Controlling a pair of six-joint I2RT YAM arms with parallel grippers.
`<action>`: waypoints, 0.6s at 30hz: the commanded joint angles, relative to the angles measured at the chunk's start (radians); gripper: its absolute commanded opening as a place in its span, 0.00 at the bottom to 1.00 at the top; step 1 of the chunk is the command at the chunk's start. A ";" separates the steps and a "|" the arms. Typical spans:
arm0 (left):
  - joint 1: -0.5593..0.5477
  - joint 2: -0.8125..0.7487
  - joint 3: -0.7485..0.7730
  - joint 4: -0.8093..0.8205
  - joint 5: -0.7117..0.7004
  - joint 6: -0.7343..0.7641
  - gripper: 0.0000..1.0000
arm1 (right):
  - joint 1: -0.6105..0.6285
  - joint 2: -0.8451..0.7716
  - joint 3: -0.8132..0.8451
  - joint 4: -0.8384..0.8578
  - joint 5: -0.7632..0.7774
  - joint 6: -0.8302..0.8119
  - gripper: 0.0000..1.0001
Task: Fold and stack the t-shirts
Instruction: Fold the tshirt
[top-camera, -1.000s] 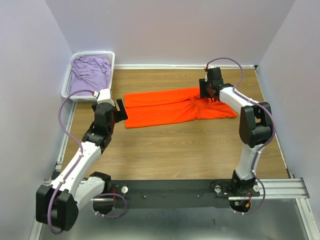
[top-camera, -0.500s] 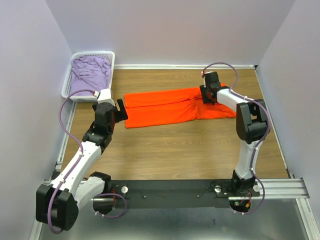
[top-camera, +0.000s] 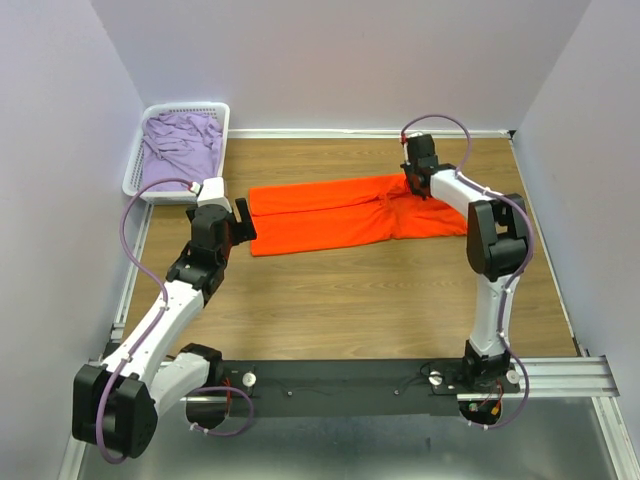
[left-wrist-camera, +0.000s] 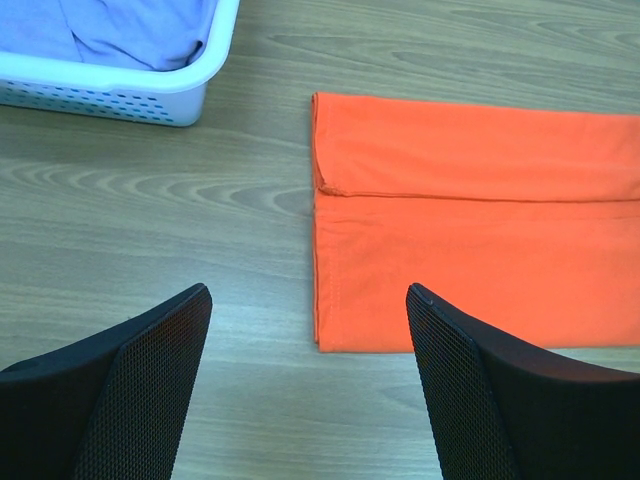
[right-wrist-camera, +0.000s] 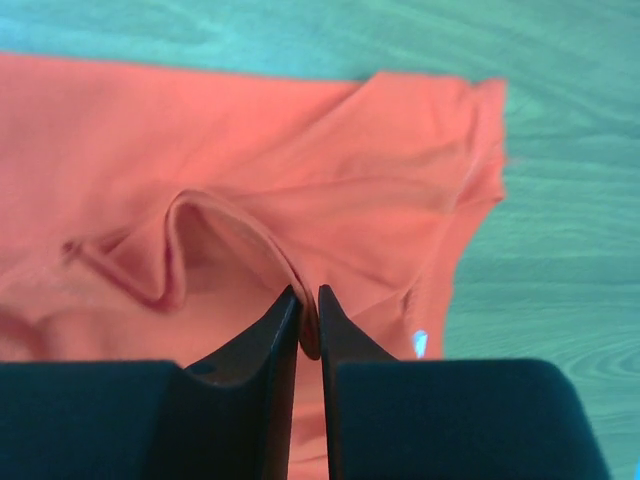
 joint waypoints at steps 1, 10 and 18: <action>-0.003 0.010 -0.012 0.024 0.010 0.008 0.86 | 0.000 0.068 0.065 0.003 0.101 -0.060 0.19; -0.005 0.020 -0.010 0.014 0.002 0.008 0.86 | -0.009 0.200 0.245 0.006 0.240 -0.109 0.41; -0.006 0.029 -0.009 0.012 -0.001 0.005 0.86 | -0.013 0.188 0.323 0.004 0.243 -0.015 0.45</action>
